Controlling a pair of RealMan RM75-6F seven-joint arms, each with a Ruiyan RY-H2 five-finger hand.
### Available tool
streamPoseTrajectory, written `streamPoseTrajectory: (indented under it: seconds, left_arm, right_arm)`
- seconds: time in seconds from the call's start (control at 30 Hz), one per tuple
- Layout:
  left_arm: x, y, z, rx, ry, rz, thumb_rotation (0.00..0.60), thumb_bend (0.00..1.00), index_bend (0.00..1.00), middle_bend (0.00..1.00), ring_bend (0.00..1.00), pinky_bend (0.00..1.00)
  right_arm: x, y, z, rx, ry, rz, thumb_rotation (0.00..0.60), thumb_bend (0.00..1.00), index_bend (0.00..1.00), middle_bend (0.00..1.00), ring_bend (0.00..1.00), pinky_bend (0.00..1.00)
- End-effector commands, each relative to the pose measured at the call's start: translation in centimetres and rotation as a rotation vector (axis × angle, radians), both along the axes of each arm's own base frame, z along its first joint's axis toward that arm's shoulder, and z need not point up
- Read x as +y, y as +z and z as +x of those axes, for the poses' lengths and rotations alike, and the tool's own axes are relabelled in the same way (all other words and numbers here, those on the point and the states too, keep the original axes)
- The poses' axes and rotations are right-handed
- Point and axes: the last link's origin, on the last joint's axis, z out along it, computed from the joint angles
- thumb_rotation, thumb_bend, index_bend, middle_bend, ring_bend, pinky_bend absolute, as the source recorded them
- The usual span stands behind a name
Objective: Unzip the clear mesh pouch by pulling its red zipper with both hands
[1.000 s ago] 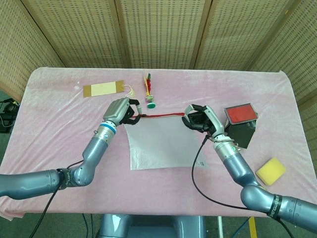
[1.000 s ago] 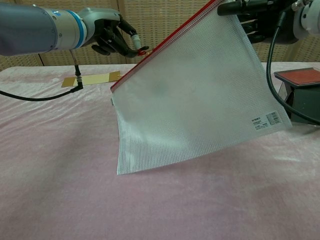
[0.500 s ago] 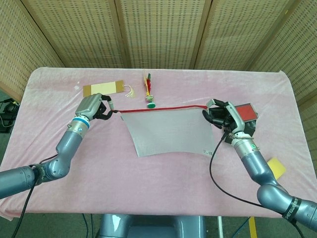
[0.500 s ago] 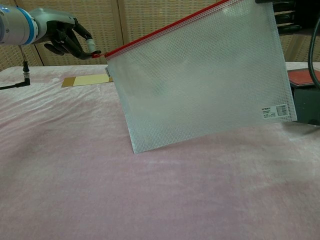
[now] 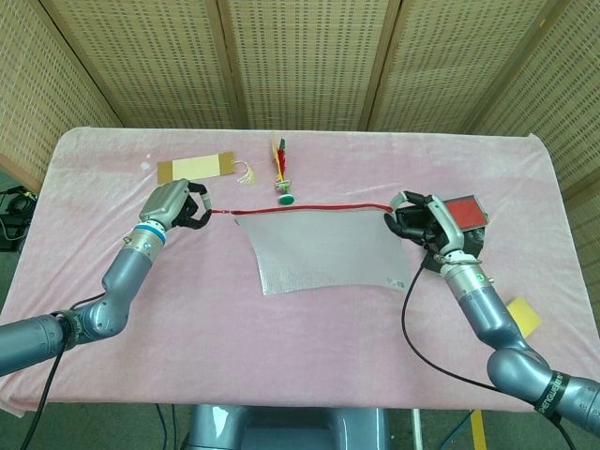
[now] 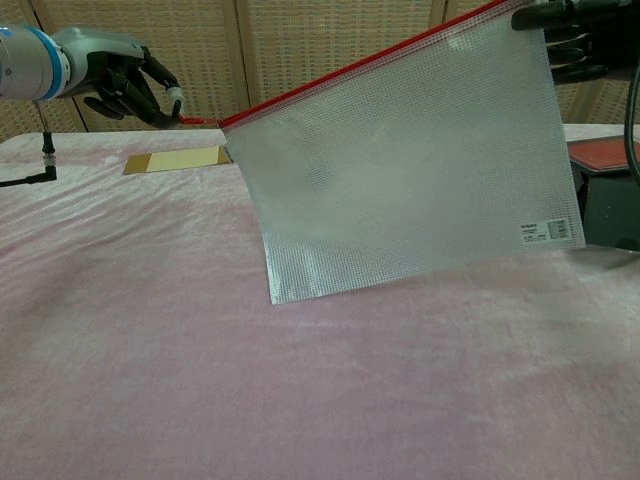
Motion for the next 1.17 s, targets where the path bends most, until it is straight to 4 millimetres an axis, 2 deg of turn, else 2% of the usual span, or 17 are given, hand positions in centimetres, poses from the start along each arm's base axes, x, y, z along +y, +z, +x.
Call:
streamPoseTrajectory:
  seconds: [0.03, 0.23, 0.3, 0.37, 0.4, 0.43, 0.47, 0.5, 0.53, 0.57, 0.6, 0.67, 0.87, 1.1, 1.17]
  left_arm:
    - [0.0, 0.5, -0.2, -0.007, -0.006, 0.010, 0.600, 0.00, 0.00, 1.00, 0.94, 1.00]
    - [-0.7, 2.4, -1.0, 0.018, -0.041, 0.079, 0.600, 0.00, 0.00, 0.97, 0.89, 0.98]
    - [-1.5, 3.9, -1.7, 0.038, -0.066, 0.141, 0.600, 0.00, 0.00, 0.87, 0.79, 0.91]
    - [-2.6, 5.4, -2.9, 0.074, -0.087, 0.205, 0.600, 0.00, 0.00, 0.66, 0.62, 0.74]
    - [-3.6, 6.2, -3.7, 0.098, -0.100, 0.243, 0.600, 0.00, 0.00, 0.48, 0.47, 0.59]
    - [-4.0, 6.6, -4.1, 0.108, -0.105, 0.260, 0.600, 0.00, 0.00, 0.35, 0.36, 0.49]
    - [-4.6, 7.0, -4.5, 0.117, -0.110, 0.278, 0.600, 0.00, 0.00, 0.18, 0.20, 0.34]
    - [-5.3, 7.6, -5.1, 0.128, -0.111, 0.303, 0.600, 0.00, 0.00, 0.07, 0.08, 0.22]
    - [-6.1, 8.0, -5.7, 0.137, -0.110, 0.325, 0.600, 0.00, 0.00, 0.01, 0.02, 0.12]
    - [-6.7, 8.3, -6.2, 0.143, -0.107, 0.338, 0.600, 0.00, 0.00, 0.00, 0.00, 0.07]
    - [-7.7, 8.7, -6.9, 0.152, -0.098, 0.357, 0.600, 0.00, 0.00, 0.00, 0.00, 0.03]
    - [-9.9, 9.3, -8.2, 0.163, -0.070, 0.393, 0.600, 0.00, 0.00, 0.00, 0.00, 0.00]
    - [-16.8, 10.2, -11.5, 0.208, 0.036, 0.423, 0.600, 0.00, 0.00, 0.00, 0.00, 0.00]
    - [-22.8, 10.9, -14.0, 0.317, 0.076, 0.477, 0.600, 0.00, 0.00, 0.00, 0.00, 0.00]
    - [-25.1, 10.8, -14.6, 0.322, 0.076, 0.453, 0.600, 0.00, 0.00, 0.00, 0.00, 0.00]
  right_arm:
    - [-0.3, 0.1, -1.5, 0.252, 0.051, -0.050, 0.600, 0.00, 0.01, 0.91, 0.87, 1.00]
    - [0.1, 0.9, -3.3, 0.565, 0.092, -0.148, 0.600, 0.00, 0.00, 0.87, 0.86, 1.00]
    - [0.9, 1.6, -4.3, 0.723, 0.135, -0.216, 0.600, 0.00, 0.00, 0.84, 0.84, 1.00]
    - [1.9, 2.5, -5.6, 0.894, 0.195, -0.289, 0.600, 0.00, 0.00, 0.77, 0.77, 0.97]
    - [2.8, 2.8, -6.4, 0.968, 0.227, -0.328, 0.600, 0.00, 0.00, 0.69, 0.71, 0.91]
    - [3.2, 3.0, -6.8, 1.004, 0.242, -0.343, 0.600, 0.00, 0.00, 0.57, 0.60, 0.77]
    - [3.9, 3.3, -7.4, 1.052, 0.263, -0.358, 0.600, 0.00, 0.00, 0.47, 0.51, 0.65]
    - [4.6, 3.5, -8.0, 1.098, 0.281, -0.367, 0.600, 0.00, 0.00, 0.31, 0.35, 0.44]
    - [5.4, 3.9, -8.7, 1.140, 0.296, -0.375, 0.600, 0.00, 0.00, 0.20, 0.24, 0.31]
    - [5.9, 4.1, -9.1, 1.165, 0.304, -0.382, 0.600, 0.00, 0.00, 0.09, 0.10, 0.14]
    - [6.7, 4.4, -9.6, 1.194, 0.311, -0.395, 0.600, 0.00, 0.00, 0.02, 0.02, 0.05]
    - [8.4, 4.9, -10.8, 1.241, 0.318, -0.421, 0.600, 0.00, 0.00, 0.00, 0.00, 0.00]
    - [12.9, 6.1, -13.8, 1.313, 0.299, -0.468, 0.600, 0.00, 0.00, 0.00, 0.00, 0.00]
    - [17.3, 6.8, -15.7, 1.381, 0.278, -0.479, 0.600, 0.00, 0.00, 0.00, 0.00, 0.00]
    - [19.6, 6.8, -16.3, 1.400, 0.257, -0.449, 0.600, 0.00, 0.00, 0.00, 0.00, 0.00]
